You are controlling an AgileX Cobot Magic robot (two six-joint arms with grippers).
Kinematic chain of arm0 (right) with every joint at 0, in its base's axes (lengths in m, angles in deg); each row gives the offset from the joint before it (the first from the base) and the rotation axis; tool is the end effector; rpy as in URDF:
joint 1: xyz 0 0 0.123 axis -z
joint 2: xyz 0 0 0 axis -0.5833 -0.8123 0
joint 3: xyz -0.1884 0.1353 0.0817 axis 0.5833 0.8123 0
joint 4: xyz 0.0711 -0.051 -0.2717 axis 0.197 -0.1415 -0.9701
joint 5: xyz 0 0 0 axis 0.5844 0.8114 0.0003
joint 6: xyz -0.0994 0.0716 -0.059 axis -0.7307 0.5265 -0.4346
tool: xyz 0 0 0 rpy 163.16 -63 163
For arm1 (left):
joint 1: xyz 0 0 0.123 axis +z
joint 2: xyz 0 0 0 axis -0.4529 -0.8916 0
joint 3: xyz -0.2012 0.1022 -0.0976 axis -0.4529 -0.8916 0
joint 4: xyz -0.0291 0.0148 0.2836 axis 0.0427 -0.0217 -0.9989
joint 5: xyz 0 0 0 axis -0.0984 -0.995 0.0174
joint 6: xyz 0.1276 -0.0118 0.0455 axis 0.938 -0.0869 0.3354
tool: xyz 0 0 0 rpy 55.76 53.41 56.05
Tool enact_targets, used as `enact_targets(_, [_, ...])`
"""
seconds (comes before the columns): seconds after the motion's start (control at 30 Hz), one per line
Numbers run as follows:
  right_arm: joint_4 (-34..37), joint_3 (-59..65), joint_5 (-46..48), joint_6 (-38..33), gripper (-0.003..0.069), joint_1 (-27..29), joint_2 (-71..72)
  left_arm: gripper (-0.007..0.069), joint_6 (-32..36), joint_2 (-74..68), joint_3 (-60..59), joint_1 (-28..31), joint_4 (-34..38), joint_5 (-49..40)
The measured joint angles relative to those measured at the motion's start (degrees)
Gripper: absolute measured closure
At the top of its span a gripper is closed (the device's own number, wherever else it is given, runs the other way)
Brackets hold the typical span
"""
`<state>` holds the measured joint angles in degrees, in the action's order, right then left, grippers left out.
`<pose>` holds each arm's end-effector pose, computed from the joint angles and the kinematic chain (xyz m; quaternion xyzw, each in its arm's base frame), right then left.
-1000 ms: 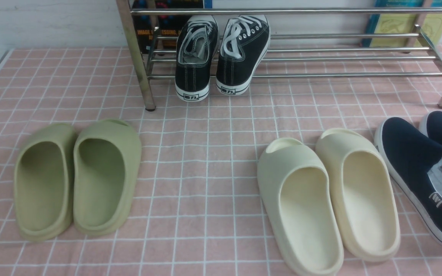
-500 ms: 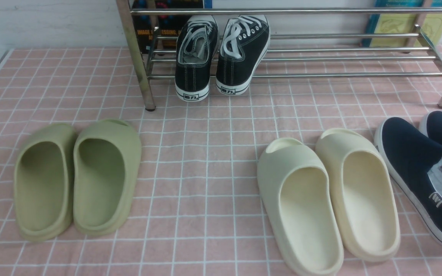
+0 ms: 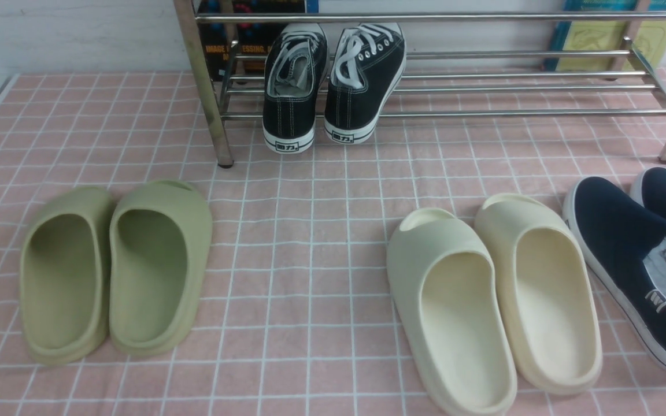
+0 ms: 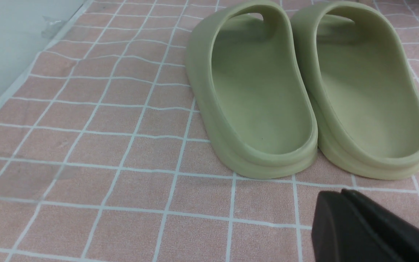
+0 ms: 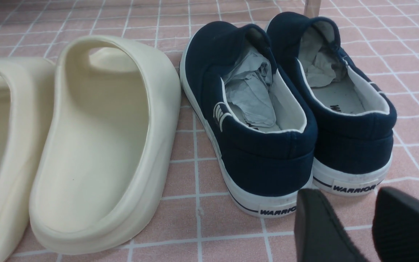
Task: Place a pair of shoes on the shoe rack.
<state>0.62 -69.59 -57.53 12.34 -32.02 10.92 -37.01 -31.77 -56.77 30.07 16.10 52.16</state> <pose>0.1694 -0.0102 0.1628 0.0565 0.7977 0.0067 0.6003 0.1692 0.0137 0.1600 -0.0284 0.8008 0.0316 0.5975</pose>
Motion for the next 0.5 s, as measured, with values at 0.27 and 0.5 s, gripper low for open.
enact_targets(0.27, [0.0,0.0,0.0,0.0,0.0416,0.0,0.0,0.0589,0.0,0.0,0.0,0.0,-0.1,0.0])
enact_targets(0.5, [0.0,0.0,0.0,0.0,0.0416,0.0,0.0,0.0583,0.0,0.0,0.0,0.0,-0.1,0.0])
